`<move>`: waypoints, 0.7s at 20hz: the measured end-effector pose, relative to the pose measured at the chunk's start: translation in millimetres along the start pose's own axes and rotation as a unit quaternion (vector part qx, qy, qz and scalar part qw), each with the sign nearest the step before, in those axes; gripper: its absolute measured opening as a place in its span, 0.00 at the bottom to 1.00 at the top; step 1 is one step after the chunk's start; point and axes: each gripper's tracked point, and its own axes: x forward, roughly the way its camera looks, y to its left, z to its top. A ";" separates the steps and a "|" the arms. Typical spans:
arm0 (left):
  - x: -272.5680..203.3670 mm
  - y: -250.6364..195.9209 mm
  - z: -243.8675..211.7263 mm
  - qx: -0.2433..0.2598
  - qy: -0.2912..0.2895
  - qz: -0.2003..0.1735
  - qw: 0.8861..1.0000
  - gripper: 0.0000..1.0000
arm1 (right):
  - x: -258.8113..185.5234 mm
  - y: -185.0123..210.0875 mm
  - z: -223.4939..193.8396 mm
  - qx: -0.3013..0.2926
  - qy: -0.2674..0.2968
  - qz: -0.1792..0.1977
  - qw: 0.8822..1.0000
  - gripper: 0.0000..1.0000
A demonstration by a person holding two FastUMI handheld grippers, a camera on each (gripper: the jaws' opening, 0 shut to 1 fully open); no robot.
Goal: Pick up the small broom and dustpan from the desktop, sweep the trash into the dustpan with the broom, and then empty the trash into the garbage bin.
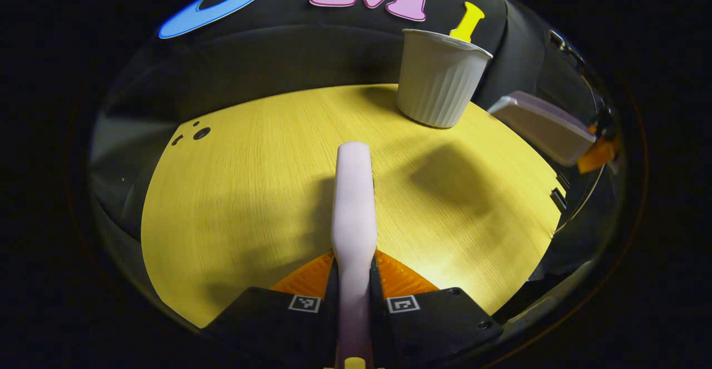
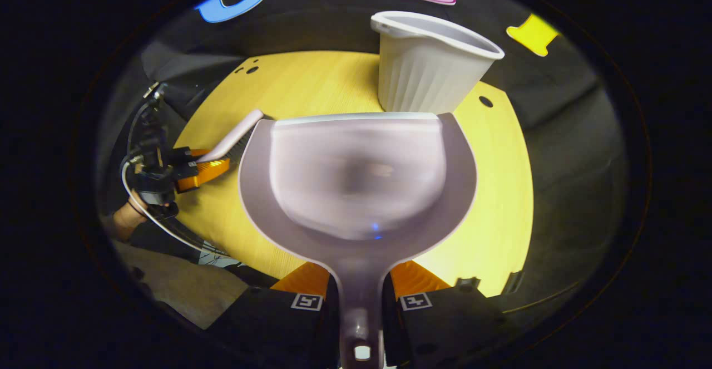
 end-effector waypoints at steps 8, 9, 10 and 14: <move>8.8 4.5 -12.2 0.002 0.024 0.027 0.999 0.32 | 94.2 16.7 -3.7 0.013 -0.005 -0.017 1.000 0.35; 9.3 4.5 -14.1 0.001 0.026 0.030 0.999 0.32 | 100.5 17.4 -1.8 0.017 -0.004 -0.020 1.000 0.36; 9.5 4.3 -14.0 -0.001 0.027 0.032 0.999 0.29 | 102.9 19.1 -1.0 0.023 -0.005 -0.023 0.999 0.36; 13.5 7.4 -19.2 -0.001 0.036 0.043 0.998 0.33 | 113.3 21.3 -5.2 0.038 0.011 -0.025 0.999 0.36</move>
